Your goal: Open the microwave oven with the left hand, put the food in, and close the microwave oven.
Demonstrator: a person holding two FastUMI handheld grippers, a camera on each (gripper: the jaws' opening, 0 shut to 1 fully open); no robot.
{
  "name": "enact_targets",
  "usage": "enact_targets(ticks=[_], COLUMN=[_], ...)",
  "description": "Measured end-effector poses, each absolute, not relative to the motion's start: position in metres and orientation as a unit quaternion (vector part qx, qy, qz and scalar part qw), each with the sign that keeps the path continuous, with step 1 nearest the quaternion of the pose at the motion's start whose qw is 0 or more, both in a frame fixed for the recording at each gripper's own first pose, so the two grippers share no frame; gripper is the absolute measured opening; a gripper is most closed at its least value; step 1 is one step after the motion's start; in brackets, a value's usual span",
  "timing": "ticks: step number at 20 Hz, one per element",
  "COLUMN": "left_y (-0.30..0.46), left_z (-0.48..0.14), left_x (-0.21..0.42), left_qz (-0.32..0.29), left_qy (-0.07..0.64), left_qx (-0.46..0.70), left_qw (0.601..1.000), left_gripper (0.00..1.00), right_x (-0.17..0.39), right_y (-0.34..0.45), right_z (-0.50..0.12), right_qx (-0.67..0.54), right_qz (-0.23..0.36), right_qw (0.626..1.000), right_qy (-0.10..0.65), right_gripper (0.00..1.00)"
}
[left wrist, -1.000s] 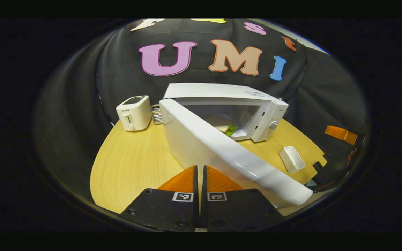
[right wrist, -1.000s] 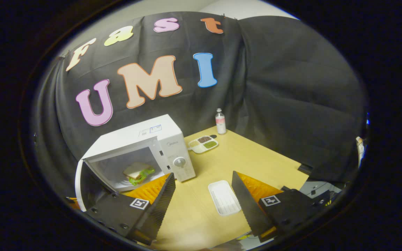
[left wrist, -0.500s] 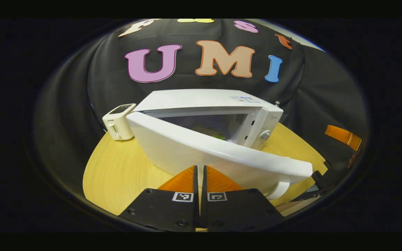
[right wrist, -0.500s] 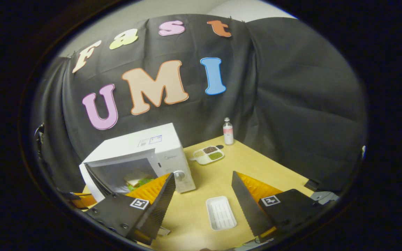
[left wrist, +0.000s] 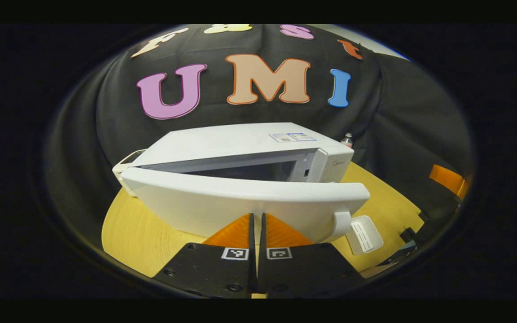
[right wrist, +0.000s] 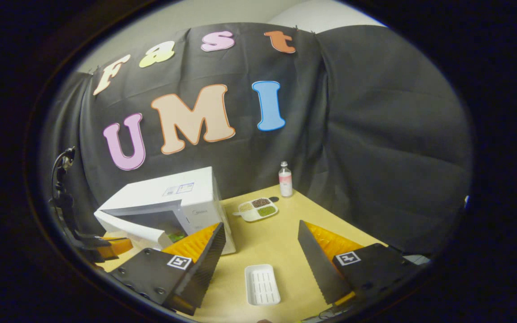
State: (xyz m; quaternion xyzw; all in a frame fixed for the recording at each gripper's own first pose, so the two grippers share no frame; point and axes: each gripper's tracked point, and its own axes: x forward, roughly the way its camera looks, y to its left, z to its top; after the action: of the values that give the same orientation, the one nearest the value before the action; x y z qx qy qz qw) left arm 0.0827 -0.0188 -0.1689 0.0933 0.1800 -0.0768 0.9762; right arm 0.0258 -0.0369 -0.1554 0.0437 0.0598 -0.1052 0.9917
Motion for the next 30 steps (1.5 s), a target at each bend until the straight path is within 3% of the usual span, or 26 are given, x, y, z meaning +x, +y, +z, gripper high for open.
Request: enact_targets(ticks=[5,6,7,8,16,30], left_y=[-0.04,-0.043,-0.045,-0.047,-0.066,-0.064], left_z=[-0.161,-0.16,-0.158,-0.157,-0.152,-0.156], left_x=[0.101,0.104,0.107,0.111,0.133,0.15], left_qz=[-0.071,-0.069,-0.065,-0.061,-0.035,-0.017], left_qy=[0.163,0.16,0.157,0.153,0.125,0.125], left_qx=[0.095,0.093,0.09,0.088,0.076,0.088], left_qw=[0.98,0.98,0.981,0.982,0.989,0.988], left_gripper=[0.0,0.0,0.0,0.0,0.0,0.01], right_x=[0.033,0.034,0.035,0.036,0.038,0.031], right_y=[-0.042,-0.042,-0.043,-0.041,-0.044,-0.068], right_z=[-0.155,-0.153,-0.15,-0.148,-0.145,-0.148], right_qx=[0.03,0.025,0.02,0.015,0.012,0.068], right_qz=[-0.081,-0.076,-0.07,-0.062,-0.028,-0.057], right_qw=[0.995,0.995,0.996,0.997,0.999,0.995], right_qy=[0.058,0.056,0.052,0.047,0.041,0.04], right_gripper=[0.92,1.0,1.0,0.92,0.92,0.92])
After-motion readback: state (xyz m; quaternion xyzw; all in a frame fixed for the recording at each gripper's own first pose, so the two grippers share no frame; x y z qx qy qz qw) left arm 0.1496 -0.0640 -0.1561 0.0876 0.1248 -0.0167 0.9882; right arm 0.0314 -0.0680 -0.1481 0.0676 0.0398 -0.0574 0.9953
